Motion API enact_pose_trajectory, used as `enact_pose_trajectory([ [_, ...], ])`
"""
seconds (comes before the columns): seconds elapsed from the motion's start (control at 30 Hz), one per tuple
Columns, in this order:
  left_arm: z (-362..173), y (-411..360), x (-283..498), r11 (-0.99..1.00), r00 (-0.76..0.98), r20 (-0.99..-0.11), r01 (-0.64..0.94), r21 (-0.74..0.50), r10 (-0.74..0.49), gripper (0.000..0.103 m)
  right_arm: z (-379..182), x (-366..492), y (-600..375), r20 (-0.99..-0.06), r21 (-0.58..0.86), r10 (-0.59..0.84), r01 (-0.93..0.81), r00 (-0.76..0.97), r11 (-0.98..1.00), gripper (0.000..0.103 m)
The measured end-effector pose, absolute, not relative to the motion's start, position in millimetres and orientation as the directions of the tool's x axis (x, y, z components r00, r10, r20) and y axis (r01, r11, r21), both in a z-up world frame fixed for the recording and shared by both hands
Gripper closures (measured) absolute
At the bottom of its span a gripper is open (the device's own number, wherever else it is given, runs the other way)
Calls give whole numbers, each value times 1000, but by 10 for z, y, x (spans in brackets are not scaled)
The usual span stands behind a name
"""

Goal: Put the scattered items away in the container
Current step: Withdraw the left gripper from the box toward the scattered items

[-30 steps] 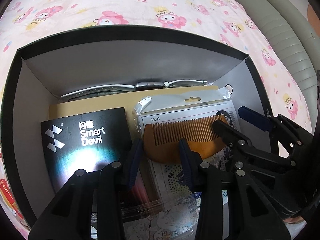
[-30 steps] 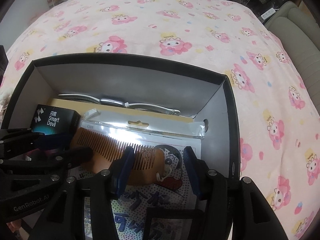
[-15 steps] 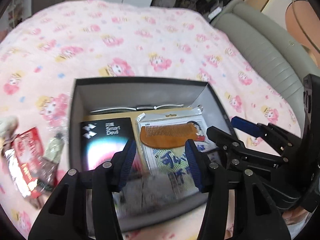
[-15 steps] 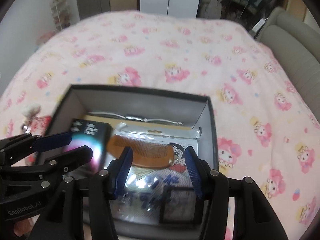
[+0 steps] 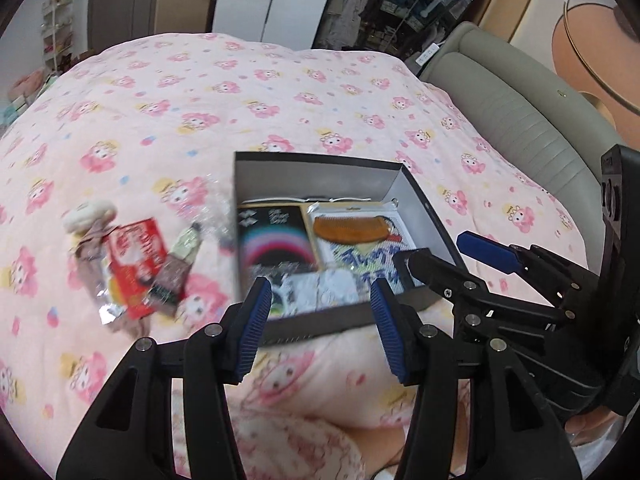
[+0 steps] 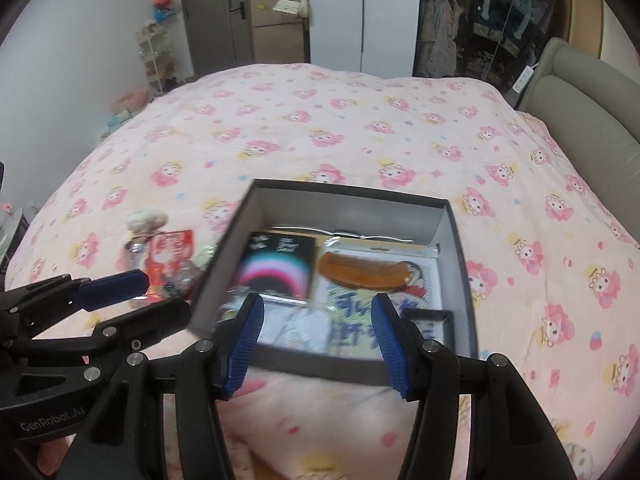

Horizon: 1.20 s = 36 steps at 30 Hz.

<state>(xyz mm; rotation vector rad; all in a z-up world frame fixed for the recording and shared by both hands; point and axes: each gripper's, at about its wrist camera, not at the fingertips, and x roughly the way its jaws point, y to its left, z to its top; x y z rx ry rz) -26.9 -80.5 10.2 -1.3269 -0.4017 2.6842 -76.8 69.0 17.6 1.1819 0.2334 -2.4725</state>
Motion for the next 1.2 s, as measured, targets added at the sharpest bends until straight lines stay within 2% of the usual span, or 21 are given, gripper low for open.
enact_pose_trajectory([
  [0.53,112,-1526,425,-946,-629,-764,142,-290,140,50,231,-278,-52,-778,23,-353,538,-519,-843,51],
  [1.2,-211,-2408,644,-895,-620,-780,294,-336,88,50,-52,-257,-975,-829,35,-383,645,-408,-764,51],
])
